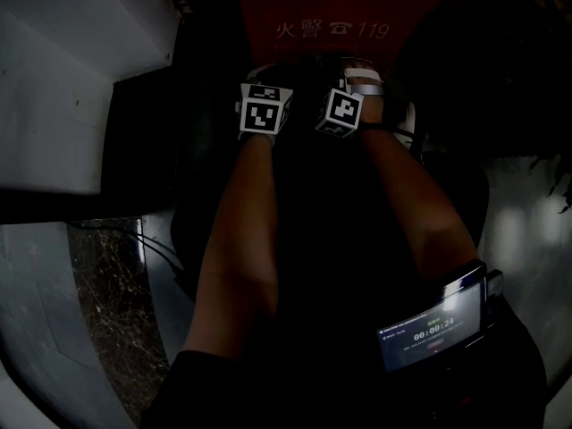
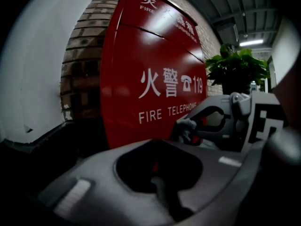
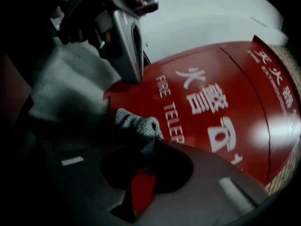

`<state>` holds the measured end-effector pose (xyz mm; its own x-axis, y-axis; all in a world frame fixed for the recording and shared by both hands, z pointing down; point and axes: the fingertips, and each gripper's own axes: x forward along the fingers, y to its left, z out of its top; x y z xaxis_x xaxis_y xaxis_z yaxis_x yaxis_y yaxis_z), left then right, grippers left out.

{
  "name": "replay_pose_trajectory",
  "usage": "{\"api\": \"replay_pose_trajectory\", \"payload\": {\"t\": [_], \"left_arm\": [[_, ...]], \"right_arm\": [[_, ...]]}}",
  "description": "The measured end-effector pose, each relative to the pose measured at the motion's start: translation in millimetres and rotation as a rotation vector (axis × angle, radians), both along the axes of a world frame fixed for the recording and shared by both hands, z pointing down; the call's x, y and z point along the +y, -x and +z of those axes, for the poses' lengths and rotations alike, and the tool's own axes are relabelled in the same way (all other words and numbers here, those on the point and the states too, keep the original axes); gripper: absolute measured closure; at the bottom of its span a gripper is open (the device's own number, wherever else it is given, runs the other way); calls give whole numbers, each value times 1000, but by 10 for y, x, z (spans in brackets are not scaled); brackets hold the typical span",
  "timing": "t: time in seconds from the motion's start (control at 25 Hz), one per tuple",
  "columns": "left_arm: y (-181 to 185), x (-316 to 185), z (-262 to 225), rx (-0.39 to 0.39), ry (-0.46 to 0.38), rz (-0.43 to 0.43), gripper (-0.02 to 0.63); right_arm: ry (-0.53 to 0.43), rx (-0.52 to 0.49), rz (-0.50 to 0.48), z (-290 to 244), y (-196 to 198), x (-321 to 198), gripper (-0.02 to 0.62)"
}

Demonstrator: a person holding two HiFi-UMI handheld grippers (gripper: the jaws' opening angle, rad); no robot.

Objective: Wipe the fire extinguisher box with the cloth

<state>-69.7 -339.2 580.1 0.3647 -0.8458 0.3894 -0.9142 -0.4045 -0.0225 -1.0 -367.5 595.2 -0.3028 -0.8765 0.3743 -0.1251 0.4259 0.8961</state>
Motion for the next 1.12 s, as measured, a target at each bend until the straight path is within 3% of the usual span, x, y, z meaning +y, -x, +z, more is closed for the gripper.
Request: {"api": "replay_pose_trajectory", "payload": {"t": [0.16, 0.32, 0.44, 0.84, 0.96, 1.12], "left_arm": [[-200, 30, -55, 7, -24, 69, 603], [-304, 38, -31, -33, -41, 123, 603], [-348, 55, -48, -15, -38, 142, 603], [-340, 97, -83, 64, 11, 120, 603], [-227, 117, -34, 75, 59, 73, 603], [-42, 112, 153, 45, 106, 14, 603]], "right_arm": [[53, -10, 109, 76, -440, -81, 552], [55, 33, 164, 106, -705, -114, 554], [59, 44, 212, 110, -884, -145, 554], [125, 45, 442, 239, -1596, -234, 554], [149, 18, 448, 270, -1527, -167, 552], [140, -49, 303, 198, -906, -18, 552]]}}
